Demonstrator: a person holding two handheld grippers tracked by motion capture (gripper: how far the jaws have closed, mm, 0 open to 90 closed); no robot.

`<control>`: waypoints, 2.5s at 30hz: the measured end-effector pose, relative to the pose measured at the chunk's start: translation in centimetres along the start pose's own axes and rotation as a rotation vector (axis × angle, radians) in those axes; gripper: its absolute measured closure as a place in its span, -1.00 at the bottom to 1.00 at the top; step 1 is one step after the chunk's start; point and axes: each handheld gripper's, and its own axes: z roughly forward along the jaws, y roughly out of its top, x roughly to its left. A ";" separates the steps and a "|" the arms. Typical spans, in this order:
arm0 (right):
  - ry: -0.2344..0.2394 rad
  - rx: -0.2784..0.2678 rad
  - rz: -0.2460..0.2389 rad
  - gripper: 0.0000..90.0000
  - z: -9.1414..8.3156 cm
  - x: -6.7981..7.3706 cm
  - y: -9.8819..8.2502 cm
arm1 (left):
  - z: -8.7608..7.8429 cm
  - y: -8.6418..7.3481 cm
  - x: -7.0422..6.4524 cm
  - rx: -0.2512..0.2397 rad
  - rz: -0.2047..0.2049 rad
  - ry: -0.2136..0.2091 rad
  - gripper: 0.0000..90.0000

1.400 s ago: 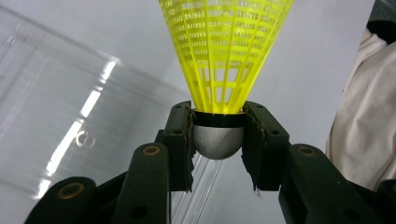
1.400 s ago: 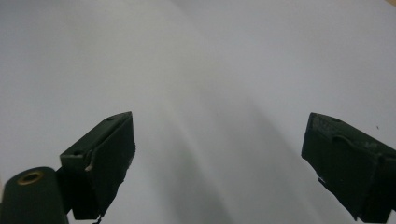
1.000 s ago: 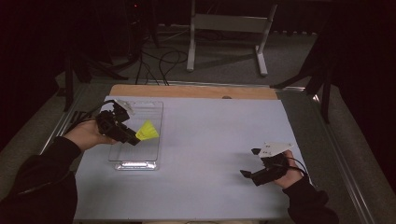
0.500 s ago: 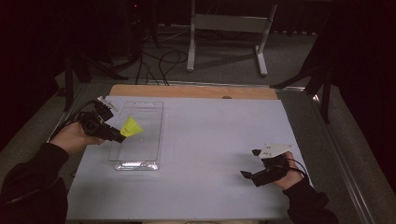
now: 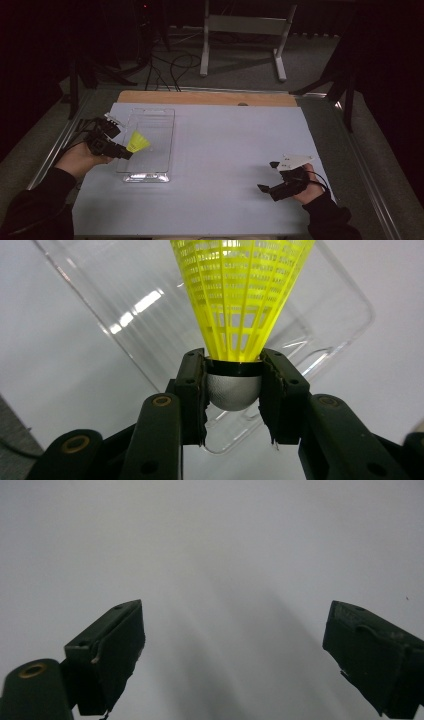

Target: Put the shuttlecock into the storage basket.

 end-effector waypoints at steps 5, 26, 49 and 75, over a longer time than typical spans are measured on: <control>0.004 0.001 0.001 -0.78 0.0 0.1 -0.1 | 0.8 -0.6 -0.1 -0.007 -0.017 -0.005 0.46; 0.020 0.011 0.006 -0.78 0.4 0.1 -0.5 | 3.6 -1.8 0.7 0.069 -0.041 -0.024 0.46; 0.022 0.009 0.007 -0.78 0.2 0.0 -0.6 | 3.3 -0.7 -0.1 0.074 -0.022 -0.016 -0.14; 0.008 -0.026 0.033 -0.78 0.1 0.0 -1.4 | 2.7 1.8 -1.5 -0.018 0.018 -0.075 -1.00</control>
